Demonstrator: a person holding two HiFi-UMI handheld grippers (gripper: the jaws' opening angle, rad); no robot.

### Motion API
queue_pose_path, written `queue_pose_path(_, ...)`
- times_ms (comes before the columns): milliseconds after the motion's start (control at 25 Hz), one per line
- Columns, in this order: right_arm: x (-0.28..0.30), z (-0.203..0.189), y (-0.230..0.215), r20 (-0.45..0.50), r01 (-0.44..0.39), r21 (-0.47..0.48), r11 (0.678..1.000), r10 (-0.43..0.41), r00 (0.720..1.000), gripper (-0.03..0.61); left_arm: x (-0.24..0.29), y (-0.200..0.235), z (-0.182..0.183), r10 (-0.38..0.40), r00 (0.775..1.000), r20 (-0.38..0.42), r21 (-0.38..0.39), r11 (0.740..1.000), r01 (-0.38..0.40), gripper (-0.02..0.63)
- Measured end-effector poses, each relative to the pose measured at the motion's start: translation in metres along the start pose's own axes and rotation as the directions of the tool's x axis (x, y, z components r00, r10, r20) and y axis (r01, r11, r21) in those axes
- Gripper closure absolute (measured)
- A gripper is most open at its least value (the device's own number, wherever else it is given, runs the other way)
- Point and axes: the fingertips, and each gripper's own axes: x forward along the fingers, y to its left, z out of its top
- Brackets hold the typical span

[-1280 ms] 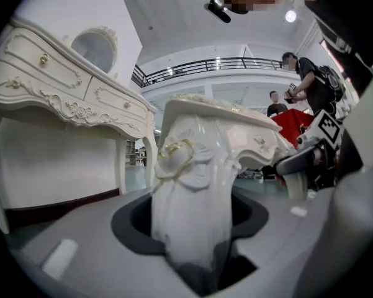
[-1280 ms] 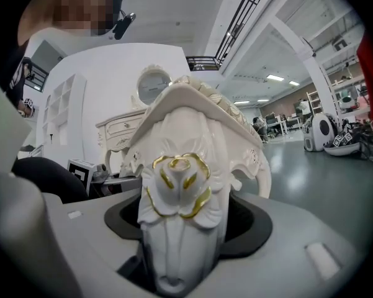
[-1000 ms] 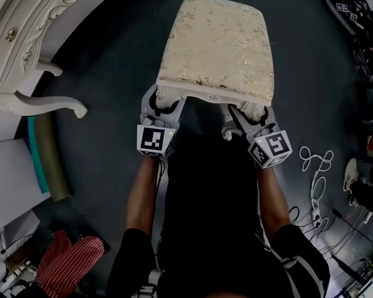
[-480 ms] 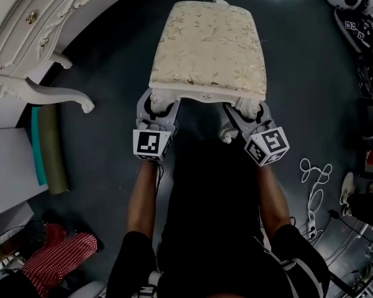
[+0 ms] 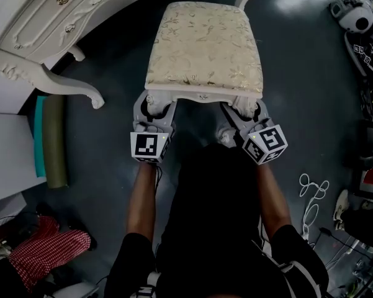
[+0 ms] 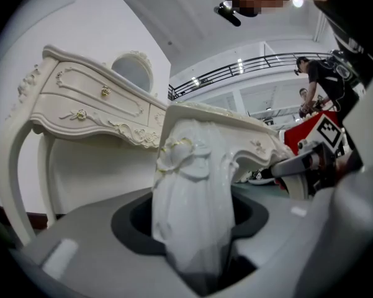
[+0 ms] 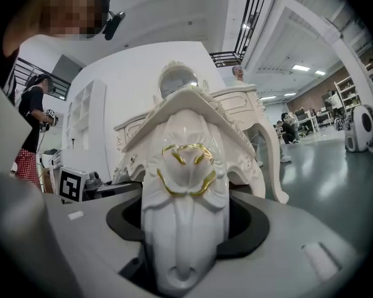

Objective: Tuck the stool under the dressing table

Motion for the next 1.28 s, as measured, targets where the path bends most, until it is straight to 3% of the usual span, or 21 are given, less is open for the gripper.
queue_pose_path(160, 0.043, 0.001, 0.013, -0.024, -0.028, -0.003, 1.0, 0.028, 0.999, 0.301, 0.001, 0.044, -0.007, 0.046, 0.999, -0.019, -0.014, 0.999, -0.046, 0.365)
queue_pose_path(560, 0.112, 0.002, 0.003, -0.055, -0.071, -0.025, 0.997, 0.069, 0.996, 0.307, 0.027, 0.094, -0.02, 0.111, 0.993, -0.037, -0.028, 0.993, -0.112, 0.365)
queue_pose_path(920, 0.143, 0.031, -0.03, -0.102, -0.085, -0.029, 0.996, 0.082, 0.991, 0.312, 0.071, 0.106, 0.0, 0.133, 0.99, -0.048, -0.051, 0.99, -0.135, 0.365)
queue_pose_path(1080, 0.145, 0.033, -0.042, -0.123, -0.104, -0.052, 0.993, 0.097, 0.988, 0.311, 0.078, 0.1, -0.009, 0.156, 0.986, -0.055, -0.087, 0.983, -0.16, 0.365)
queue_pose_path(1280, 0.152, 0.03, -0.051, -0.105, -0.117, -0.072, 0.99, 0.11, 0.988, 0.311, 0.084, 0.099, -0.014, 0.179, 0.983, -0.029, -0.075, 0.981, -0.181, 0.364)
